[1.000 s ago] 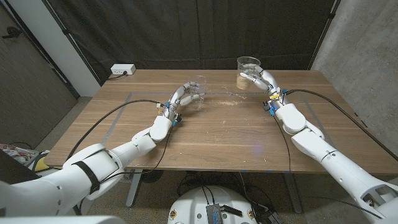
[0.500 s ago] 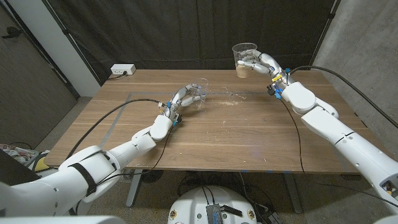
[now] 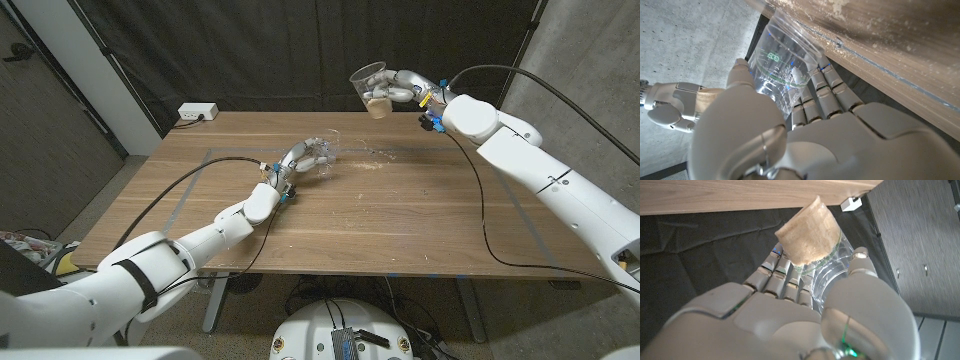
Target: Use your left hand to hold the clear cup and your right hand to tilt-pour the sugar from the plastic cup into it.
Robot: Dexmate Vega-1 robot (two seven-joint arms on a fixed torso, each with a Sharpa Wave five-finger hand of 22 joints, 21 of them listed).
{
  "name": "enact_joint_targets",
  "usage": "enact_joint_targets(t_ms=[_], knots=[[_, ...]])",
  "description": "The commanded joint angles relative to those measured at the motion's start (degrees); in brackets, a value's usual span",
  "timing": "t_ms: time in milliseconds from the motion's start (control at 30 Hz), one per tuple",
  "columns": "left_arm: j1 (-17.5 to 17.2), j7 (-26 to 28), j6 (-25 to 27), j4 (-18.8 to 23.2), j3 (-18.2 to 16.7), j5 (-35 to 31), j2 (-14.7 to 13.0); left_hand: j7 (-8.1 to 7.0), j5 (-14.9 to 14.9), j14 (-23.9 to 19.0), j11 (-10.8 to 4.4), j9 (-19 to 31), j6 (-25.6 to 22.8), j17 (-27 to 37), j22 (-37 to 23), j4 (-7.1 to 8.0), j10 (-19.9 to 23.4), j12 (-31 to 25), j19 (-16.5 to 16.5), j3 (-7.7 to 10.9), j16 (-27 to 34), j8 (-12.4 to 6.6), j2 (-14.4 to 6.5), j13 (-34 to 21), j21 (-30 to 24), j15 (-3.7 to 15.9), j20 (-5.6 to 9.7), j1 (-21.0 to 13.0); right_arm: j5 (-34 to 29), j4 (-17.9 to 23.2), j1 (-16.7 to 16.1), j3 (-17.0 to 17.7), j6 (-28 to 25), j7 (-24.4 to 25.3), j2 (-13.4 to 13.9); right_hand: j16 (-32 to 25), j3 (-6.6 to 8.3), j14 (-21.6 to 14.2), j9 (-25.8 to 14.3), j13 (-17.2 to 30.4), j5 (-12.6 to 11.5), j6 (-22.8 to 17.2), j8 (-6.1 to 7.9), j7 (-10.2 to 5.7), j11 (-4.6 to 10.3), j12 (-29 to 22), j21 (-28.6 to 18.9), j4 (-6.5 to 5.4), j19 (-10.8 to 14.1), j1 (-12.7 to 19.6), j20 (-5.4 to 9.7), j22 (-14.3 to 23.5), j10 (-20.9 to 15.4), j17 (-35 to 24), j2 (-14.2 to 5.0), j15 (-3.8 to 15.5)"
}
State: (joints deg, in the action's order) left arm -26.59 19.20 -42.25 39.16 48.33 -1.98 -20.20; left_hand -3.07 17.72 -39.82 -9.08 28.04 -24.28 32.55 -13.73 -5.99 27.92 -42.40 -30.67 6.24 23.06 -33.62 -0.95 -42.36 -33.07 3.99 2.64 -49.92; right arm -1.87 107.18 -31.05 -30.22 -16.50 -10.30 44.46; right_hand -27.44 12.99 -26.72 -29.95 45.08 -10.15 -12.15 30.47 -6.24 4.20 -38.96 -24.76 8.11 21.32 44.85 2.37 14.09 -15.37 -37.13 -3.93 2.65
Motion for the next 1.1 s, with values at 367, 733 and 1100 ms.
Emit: enact_joint_targets(t_ms=[367, 733, 1100], knots=[[5.5, -2.3, -6.8, -14.4, 0.9, -0.1, 5.9, 0.05, -0.4, -0.8, 0.22, 0.2, -0.4, 0.6, -0.1, -0.03, 0.7, -0.4, 0.2, -0.84, -0.2, -0.36, -0.4, -0.2, -0.5, 7.44, 3.60, -0.6, -14.1, 2.1, 14.7, -14.2, -15.2, -16.3, -5.1, 0.6, -0.09, 0.0, -0.1, 0.1, 0.0, 0.1, -0.49, -0.33, 0.02, 0.6, -0.1, -0.58, -0.6, -0.9, 0.85, -0.1, 0.2, -0.1, -0.07, 10.41], [6.5, -4.2, -7.9, -17.5, 0.8, 1.6, 7.0, 0.04, -0.5, -0.7, 0.35, 0.2, -0.2, 0.9, 0.0, 0.16, 0.5, -0.2, 0.5, -1.21, -0.4, -0.30, -0.5, -0.1, -0.6, 7.32, 3.73, -0.6, -20.1, 1.0, 17.3, -18.3, -14.5, -22.2, -7.1, 1.0, -0.05, 0.1, 0.0, 0.1, 0.0, 0.0, -0.63, -0.39, -0.06, 0.9, 0.1, -0.88, -1.0, -1.5, 0.72, -0.2, 0.2, -0.1, -0.34, 10.43], [4.9, -3.6, -13.2, -16.3, 0.6, 1.9, 5.1, 0.04, -0.7, -0.8, 0.33, 0.2, -0.6, 1.2, 0.0, 0.51, 0.8, -0.1, 0.3, -1.58, -0.6, -0.40, -0.7, 0.1, -0.8, 7.40, 3.79, -0.3, -23.1, 0.4, 16.4, -17.8, -12.6, -24.6, -8.2, 1.3, -0.03, -0.3, 0.0, 0.2, 0.0, -0.3, -0.66, -0.64, 0.18, 1.0, 0.1, -1.02, -1.1, -1.9, 0.66, -0.4, 0.0, -0.1, -0.42, 10.45]])
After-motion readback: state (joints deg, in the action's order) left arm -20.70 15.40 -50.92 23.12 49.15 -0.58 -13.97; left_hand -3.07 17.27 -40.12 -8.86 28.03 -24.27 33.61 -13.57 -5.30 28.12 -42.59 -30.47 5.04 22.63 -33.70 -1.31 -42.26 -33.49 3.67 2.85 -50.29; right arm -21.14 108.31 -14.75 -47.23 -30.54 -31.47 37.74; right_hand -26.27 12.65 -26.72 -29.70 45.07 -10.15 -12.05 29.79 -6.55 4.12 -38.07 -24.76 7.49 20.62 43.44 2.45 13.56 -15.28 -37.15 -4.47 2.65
